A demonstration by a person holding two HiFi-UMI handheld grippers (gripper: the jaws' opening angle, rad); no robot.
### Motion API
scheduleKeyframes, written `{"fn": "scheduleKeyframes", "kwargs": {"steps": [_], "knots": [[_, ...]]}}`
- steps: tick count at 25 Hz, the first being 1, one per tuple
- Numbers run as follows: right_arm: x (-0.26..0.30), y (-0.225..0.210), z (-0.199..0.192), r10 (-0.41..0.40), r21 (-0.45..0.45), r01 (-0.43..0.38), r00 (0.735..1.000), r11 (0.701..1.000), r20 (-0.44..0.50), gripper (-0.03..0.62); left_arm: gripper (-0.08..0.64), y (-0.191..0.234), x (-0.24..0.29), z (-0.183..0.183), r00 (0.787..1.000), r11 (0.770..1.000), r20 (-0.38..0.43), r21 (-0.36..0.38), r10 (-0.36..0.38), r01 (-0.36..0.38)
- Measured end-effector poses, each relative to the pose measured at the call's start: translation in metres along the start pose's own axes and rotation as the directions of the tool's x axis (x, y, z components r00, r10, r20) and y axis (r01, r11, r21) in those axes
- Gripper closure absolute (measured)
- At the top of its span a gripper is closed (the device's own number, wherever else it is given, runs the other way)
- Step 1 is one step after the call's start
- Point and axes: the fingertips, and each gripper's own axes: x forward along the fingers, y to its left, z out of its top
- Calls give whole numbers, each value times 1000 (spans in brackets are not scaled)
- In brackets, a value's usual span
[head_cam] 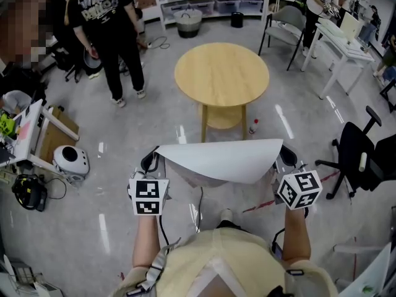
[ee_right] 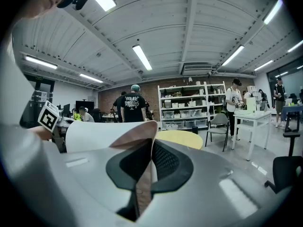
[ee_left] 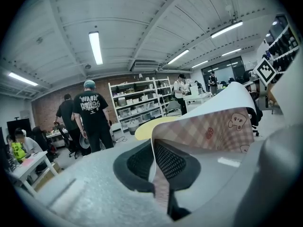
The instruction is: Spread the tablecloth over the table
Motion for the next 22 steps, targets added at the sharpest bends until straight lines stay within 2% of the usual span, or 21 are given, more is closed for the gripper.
{"fn": "scheduleKeyframes", "kwargs": {"steps": [11, 22], "knots": [[40, -31, 12, 68, -14, -68, 998, 998, 4, 584, 554, 3, 40, 18, 997, 997, -29, 7, 74, -73], [77, -61, 39, 101, -66, -98, 994, 993, 43, 584, 554, 11, 81, 52, 992, 992, 3, 38, 123, -123]]}}
